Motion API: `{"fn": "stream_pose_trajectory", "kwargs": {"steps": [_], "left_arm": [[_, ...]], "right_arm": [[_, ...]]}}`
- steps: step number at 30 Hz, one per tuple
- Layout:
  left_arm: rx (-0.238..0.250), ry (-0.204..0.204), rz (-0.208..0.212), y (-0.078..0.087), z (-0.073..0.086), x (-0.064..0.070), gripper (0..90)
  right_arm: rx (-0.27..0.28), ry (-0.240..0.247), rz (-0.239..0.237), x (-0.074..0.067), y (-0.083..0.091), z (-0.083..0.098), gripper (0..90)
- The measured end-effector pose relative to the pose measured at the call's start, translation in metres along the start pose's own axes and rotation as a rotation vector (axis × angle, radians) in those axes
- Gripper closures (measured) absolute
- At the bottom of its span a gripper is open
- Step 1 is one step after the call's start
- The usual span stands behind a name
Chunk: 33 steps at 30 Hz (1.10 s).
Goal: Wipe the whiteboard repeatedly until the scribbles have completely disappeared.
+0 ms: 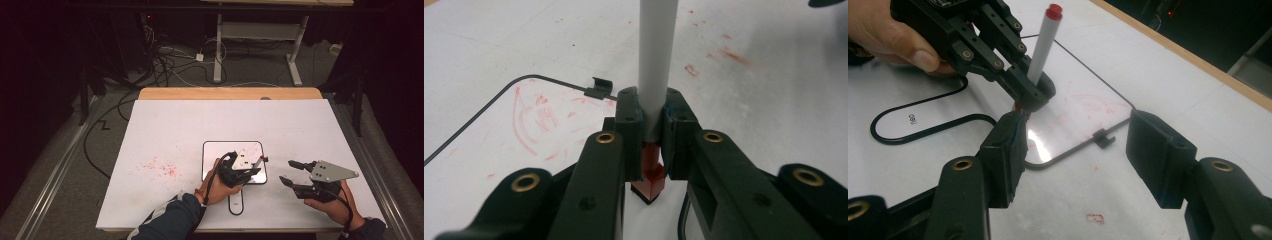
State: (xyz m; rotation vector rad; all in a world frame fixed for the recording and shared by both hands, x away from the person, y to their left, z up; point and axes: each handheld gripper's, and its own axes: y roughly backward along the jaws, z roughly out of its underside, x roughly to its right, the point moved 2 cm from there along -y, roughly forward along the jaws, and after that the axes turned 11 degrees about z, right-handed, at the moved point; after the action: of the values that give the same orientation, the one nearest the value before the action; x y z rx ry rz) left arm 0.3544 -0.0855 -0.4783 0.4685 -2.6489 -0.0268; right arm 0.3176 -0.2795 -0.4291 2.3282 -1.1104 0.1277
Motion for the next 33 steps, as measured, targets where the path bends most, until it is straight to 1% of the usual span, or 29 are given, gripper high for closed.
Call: {"fn": "stream_pose_trajectory", "kwargs": {"steps": [1,3,5,7,9,10,12,14,15,18,19,21,23,24,26,29,31,32,33], "left_arm": [[0.002,0.003,0.012,-0.003,0.001,0.003,78.6],[-0.005,-0.013,0.03,-0.009,0.005,0.011,78.6],[-0.011,-0.005,0.047,-0.014,0.006,0.016,78.7],[-0.008,-0.007,0.047,-0.018,0.007,0.017,78.7],[-0.01,0.007,0.048,-0.021,0.005,0.017,78.6],[-0.014,0.005,0.045,-0.024,0.005,0.017,78.6],[-0.017,-0.006,0.039,-0.027,0.005,0.019,78.6],[-0.029,-0.035,0.021,-0.029,0.004,0.018,78.6],[-0.035,-0.044,0.006,-0.029,0.003,0.016,78.6],[-0.024,-0.029,-0.041,-0.025,-0.003,0.003,78.6],[-0.026,-0.021,-0.044,-0.023,-0.005,0.0,78.6],[-0.026,-0.023,-0.05,-0.019,-0.006,-0.003,78.7],[-0.019,-0.001,-0.048,-0.016,-0.006,-0.004,78.6],[-0.023,-0.001,-0.042,-0.016,-0.006,-0.003,78.6],[-0.033,-0.003,-0.025,-0.016,-0.004,0.002,78.6],[-0.058,-0.02,0.005,-0.014,0.0,0.01,78.6],[-0.058,-0.031,0.01,-0.012,0.002,0.012,78.5],[-0.053,-0.021,0.017,-0.011,0.001,0.012,78.5],[-0.051,-0.021,0.014,-0.01,0.001,0.011,78.5]], "right_arm": [[0.001,0.003,-0.001,0.0,-0.001,0.0,42.5],[0.0,0.002,-0.004,-0.001,-0.001,-0.001,42.5],[-0.001,0.002,-0.004,-0.001,-0.001,-0.001,42.4],[-0.001,0.004,-0.006,-0.001,-0.002,0.0,42.5],[-0.004,0.003,-0.007,-0.001,-0.002,0.0,42.4],[-0.004,0.003,-0.007,-0.001,-0.002,0.0,42.4],[-0.003,0.005,-0.006,-0.001,-0.002,0.0,42.5],[-0.001,0.005,-0.003,0.0,-0.001,0.0,42.5],[-0.001,0.005,-0.001,0.0,0.0,0.0,42.4],[-0.002,0.002,0.0,0.0,0.0,0.001,42.5],[-0.004,0.002,0.0,0.0,0.0,0.001,42.5],[-0.003,0.003,0.0,0.0,0.0,0.001,42.4],[-0.005,0.003,0.001,0.0,0.0,0.001,42.5],[-0.004,0.002,0.001,0.0,0.0,0.001,42.5],[-0.007,0.0,0.001,0.0,-0.001,0.001,42.5],[-0.011,0.004,-0.001,-0.001,-0.002,0.001,42.4],[-0.01,0.005,-0.003,-0.001,-0.002,0.001,42.4],[-0.011,0.004,-0.005,-0.001,-0.002,0.001,42.3],[-0.012,0.002,-0.002,-0.001,-0.002,0.001,42.3]]}}
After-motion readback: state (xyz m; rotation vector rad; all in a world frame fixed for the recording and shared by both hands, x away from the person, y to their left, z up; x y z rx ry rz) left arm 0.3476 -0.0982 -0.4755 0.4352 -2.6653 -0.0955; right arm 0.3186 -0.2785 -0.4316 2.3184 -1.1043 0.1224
